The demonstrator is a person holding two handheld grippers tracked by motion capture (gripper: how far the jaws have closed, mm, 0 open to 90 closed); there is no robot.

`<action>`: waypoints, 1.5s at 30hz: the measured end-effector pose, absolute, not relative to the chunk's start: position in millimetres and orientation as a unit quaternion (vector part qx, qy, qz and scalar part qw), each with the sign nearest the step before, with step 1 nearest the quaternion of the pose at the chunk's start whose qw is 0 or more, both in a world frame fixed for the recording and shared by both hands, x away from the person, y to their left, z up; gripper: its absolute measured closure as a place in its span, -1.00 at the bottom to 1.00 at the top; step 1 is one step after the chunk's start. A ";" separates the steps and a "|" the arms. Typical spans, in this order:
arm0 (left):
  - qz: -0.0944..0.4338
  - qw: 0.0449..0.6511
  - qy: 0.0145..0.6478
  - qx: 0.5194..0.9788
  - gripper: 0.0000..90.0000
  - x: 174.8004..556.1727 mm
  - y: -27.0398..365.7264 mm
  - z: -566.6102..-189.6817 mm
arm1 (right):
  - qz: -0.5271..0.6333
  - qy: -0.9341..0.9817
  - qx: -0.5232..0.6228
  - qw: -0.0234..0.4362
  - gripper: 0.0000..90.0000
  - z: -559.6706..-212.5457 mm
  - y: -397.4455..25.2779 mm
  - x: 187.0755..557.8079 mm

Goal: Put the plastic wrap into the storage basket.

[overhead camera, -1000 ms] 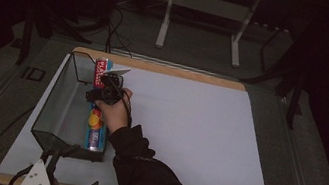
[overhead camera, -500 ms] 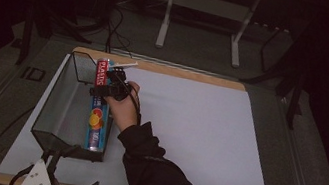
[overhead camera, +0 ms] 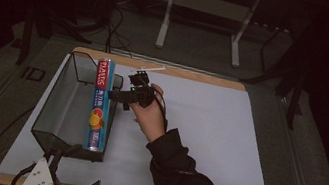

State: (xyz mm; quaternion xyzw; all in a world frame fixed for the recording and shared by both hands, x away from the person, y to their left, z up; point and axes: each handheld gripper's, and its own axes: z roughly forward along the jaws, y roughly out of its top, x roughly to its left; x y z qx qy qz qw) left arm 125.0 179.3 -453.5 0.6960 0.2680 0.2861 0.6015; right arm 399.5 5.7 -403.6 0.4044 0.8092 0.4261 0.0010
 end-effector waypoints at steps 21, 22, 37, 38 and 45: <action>0.282 0.592 0.273 0.703 -0.94 129.3 174.6 -456.2 | 0.429 0.841 0.331 0.015 -0.70 -420.1 -89.9 353.7; 0.283 0.592 0.273 0.704 -0.94 129.2 174.5 -456.2 | 0.429 0.840 0.331 0.015 -0.70 -420.8 -92.8 351.8; 0.284 0.589 0.271 0.706 -0.94 129.5 172.3 -456.6 | 0.435 0.837 0.333 0.012 -0.71 -436.0 -149.9 324.9; 0.283 0.590 0.271 0.706 -0.94 129.7 172.2 -456.6 | 0.433 0.838 0.332 0.018 -0.71 -437.6 -152.6 322.8; 0.284 0.589 0.272 0.706 -0.94 129.5 171.8 -456.7 | 0.432 0.838 0.333 0.028 -0.71 -446.6 -168.7 308.8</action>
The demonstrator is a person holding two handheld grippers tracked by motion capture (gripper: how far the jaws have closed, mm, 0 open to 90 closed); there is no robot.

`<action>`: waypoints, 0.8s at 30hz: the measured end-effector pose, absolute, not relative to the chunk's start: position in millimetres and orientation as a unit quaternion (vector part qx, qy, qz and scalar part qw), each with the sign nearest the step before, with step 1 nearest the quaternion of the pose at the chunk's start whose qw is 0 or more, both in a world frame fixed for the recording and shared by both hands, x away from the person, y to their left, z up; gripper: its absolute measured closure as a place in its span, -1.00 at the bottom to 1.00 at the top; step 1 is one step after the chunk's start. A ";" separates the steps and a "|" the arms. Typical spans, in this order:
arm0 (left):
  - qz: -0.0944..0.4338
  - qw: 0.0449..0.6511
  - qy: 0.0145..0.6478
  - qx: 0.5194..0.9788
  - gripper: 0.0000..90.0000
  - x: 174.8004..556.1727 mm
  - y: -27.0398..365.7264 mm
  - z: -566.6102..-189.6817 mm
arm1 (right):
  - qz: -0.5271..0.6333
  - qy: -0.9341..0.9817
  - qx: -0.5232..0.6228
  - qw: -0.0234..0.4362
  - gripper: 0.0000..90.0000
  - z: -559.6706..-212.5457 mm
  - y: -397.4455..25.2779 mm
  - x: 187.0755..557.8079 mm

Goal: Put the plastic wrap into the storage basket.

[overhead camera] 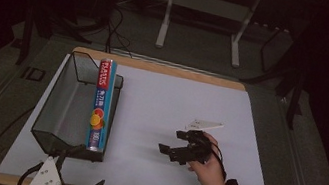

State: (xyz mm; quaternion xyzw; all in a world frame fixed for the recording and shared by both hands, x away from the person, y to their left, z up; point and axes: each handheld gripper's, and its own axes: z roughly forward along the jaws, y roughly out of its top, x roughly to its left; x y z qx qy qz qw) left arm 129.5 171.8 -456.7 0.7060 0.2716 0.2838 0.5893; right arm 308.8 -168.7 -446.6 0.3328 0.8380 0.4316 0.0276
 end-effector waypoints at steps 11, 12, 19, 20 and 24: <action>0.284 0.588 0.271 0.707 -0.94 129.4 171.4 -456.8 | 0.434 0.837 0.332 0.029 -0.71 -452.1 -191.2 286.3; 0.285 0.588 0.271 0.707 -0.94 129.3 171.4 -456.7 | 0.435 0.836 0.332 0.030 -0.71 -452.3 -193.8 284.0; 0.286 0.588 0.269 0.707 -0.94 128.6 172.0 -456.2 | 0.440 0.829 0.342 0.045 -0.70 -456.1 -207.7 274.9; 0.286 0.588 0.269 0.707 -0.94 128.5 172.0 -456.1 | 0.441 0.829 0.342 0.048 -0.70 -457.9 -208.8 274.7; 0.284 0.588 0.269 0.708 -0.94 128.6 172.0 -456.1 | 0.441 0.826 0.345 0.059 -0.70 -460.4 -210.7 277.2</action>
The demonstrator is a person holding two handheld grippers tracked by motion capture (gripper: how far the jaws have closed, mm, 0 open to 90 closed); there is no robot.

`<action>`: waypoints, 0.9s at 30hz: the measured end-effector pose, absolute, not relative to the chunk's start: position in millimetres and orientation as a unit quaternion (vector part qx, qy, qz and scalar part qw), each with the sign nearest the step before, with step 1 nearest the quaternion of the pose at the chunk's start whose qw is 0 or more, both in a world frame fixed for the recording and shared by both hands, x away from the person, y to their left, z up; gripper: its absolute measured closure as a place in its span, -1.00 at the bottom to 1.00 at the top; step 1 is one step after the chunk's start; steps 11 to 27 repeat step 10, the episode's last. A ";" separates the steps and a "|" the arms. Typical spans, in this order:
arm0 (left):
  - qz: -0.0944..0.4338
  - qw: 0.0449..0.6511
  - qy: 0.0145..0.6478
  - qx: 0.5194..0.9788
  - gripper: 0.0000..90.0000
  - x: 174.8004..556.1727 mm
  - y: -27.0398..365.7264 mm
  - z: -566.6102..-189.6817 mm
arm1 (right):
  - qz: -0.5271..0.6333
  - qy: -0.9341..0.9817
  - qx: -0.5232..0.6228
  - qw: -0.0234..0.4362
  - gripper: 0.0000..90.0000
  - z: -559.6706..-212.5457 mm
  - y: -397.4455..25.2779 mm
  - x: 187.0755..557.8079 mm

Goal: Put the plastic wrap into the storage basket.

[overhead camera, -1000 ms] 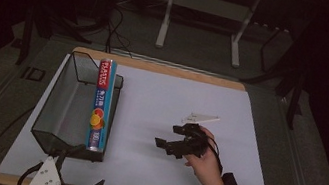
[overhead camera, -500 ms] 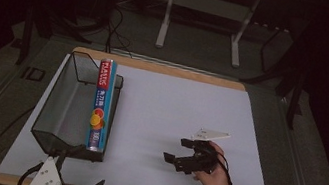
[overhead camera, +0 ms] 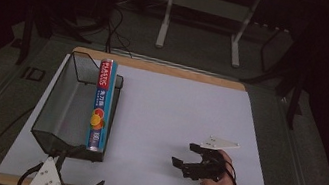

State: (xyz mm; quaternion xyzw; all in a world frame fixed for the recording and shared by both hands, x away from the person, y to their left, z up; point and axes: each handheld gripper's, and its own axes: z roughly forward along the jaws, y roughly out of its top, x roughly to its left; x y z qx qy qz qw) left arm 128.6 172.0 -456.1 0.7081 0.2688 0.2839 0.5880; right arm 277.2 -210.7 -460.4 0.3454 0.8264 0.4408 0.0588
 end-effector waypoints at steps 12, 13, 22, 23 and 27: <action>0.286 0.589 0.269 0.707 -0.94 126.2 173.8 -454.5 | 0.427 0.838 0.332 0.077 -0.70 -470.0 -205.3 278.3; 0.286 0.589 0.269 0.707 -0.94 126.2 173.8 -454.5 | 0.427 0.838 0.332 0.077 -0.70 -470.0 -205.3 278.3; 0.286 0.589 0.269 0.707 -0.94 126.2 173.8 -454.5 | 0.427 0.838 0.332 0.077 -0.70 -470.0 -205.3 278.3; 0.286 0.589 0.269 0.707 -0.94 126.2 173.8 -454.5 | 0.427 0.838 0.332 0.077 -0.70 -470.0 -205.3 278.3; 0.286 0.589 0.269 0.707 -0.94 126.2 173.8 -454.5 | 0.427 0.838 0.332 0.077 -0.70 -470.0 -205.3 278.3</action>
